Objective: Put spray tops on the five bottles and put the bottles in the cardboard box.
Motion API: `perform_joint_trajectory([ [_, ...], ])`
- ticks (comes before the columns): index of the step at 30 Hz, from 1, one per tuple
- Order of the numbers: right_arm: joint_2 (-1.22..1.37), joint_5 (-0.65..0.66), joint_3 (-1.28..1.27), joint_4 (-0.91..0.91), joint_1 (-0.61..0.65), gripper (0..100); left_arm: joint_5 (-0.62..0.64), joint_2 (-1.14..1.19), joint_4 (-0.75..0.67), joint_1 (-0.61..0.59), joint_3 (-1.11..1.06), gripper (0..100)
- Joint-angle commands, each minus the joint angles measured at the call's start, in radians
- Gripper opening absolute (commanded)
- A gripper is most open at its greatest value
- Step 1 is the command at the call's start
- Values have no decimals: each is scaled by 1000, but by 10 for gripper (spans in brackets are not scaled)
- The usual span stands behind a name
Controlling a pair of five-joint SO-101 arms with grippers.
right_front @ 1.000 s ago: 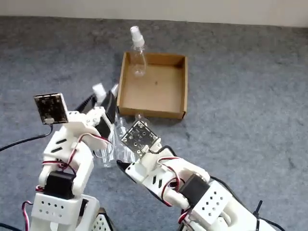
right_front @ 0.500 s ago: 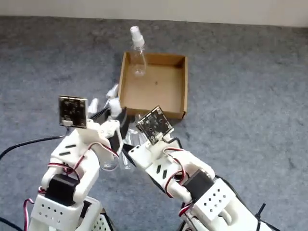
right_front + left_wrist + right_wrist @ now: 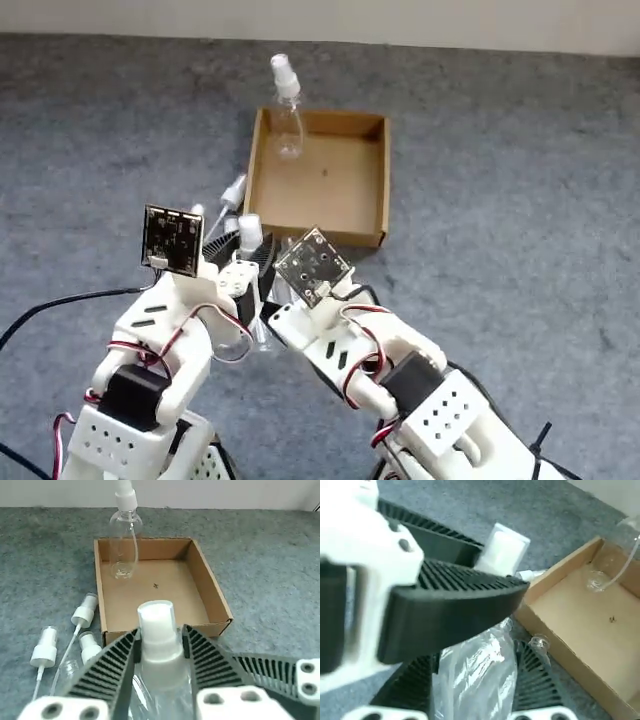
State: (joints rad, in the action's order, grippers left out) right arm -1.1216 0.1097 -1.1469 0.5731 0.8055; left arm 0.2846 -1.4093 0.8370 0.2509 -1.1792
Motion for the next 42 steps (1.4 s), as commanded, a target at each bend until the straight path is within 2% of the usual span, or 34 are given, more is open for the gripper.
perform_joint_trajectory([
  [1,-25,-86,79,-114,-22,3,-8,-59,11,8,2,31],
  [7,-25,-152,77,-143,-76,3,-14,-243,8,8,-79,119],
  [12,-25,-149,74,-143,-76,3,-15,-311,11,5,-87,123],
  [14,-25,-147,74,-143,-77,3,-15,-318,8,-19,-85,123],
  [18,-25,-146,74,-145,-79,3,-103,-318,11,-91,-58,124],
  [21,-25,-146,74,-145,-82,3,-95,-320,11,-140,-50,124],
  [27,-18,-150,85,-148,-203,3,-135,-318,12,-170,-68,124],
  [31,-13,-149,188,-157,-259,3,-227,-311,5,-136,-134,123],
  [33,10,-147,255,-156,-269,3,-270,-309,8,-68,-148,123],
  [36,77,-150,335,-154,-271,3,-402,-308,9,70,-163,124],
  [38,134,-152,367,-154,-265,3,-407,-308,11,116,-170,134],
  [42,219,-152,398,-159,-236,3,-405,-308,11,114,-170,231],
])
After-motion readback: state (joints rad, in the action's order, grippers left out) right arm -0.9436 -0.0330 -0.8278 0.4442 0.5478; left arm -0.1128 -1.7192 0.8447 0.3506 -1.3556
